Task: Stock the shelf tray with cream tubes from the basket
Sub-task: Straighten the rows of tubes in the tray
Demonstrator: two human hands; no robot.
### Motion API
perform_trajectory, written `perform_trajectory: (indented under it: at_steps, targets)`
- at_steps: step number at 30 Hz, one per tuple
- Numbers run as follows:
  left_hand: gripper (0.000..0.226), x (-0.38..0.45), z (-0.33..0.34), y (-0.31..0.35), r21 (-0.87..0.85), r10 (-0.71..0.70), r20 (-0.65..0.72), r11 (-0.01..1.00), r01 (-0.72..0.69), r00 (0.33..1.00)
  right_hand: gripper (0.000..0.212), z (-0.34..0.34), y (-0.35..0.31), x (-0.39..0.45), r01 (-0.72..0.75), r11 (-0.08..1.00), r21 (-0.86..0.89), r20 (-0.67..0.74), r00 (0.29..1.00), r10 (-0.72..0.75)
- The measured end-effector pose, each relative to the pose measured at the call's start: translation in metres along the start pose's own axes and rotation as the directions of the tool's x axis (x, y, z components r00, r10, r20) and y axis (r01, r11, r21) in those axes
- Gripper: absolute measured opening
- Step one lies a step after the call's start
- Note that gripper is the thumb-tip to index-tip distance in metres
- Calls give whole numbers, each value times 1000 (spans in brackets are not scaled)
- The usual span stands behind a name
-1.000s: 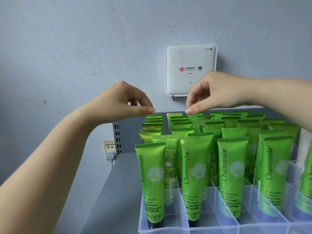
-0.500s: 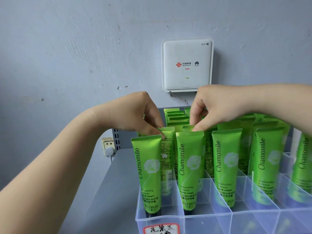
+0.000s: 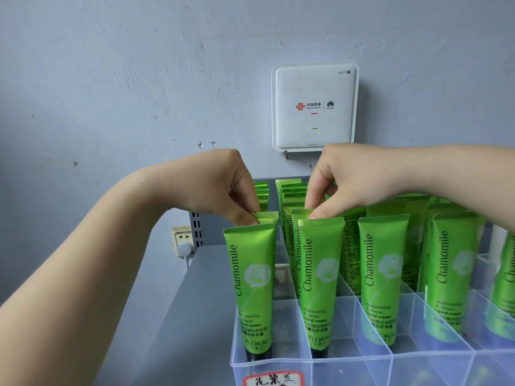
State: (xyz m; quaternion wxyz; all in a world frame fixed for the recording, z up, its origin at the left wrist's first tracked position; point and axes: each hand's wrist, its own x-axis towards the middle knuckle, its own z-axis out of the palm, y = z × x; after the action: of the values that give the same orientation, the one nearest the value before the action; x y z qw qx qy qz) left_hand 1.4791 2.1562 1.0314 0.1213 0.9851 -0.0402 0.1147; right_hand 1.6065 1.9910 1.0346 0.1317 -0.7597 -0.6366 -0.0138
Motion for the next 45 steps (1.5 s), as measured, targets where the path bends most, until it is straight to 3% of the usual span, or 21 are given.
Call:
perform_trajectory:
  at_steps: [9,21,29,37,45]
  targets:
    - [24,-3,-2,3,-4,-29,36,1000,29,999,10,-6,-5,-2,2,999,45,13,1000,-3]
    - [28,-7,-5,7,16,-54,113,998,52,992,13,-6,-8,-4,19,999,26,24,1000,-20]
    - [5,-10,-8,7,-5,-68,60,998,68,996,8,-10,-8,-8,30,998,53,-42,999,-28]
    - [5,-9,-16,13,22,25,-224,1000,-20,974,9,-20,-5,-15,36,997,61,-106,994,-30]
    - [1,29,-17,47,69,55,-157,997,-45,986,6,-52,22,-39,-77,997,-14,-220,973,72]
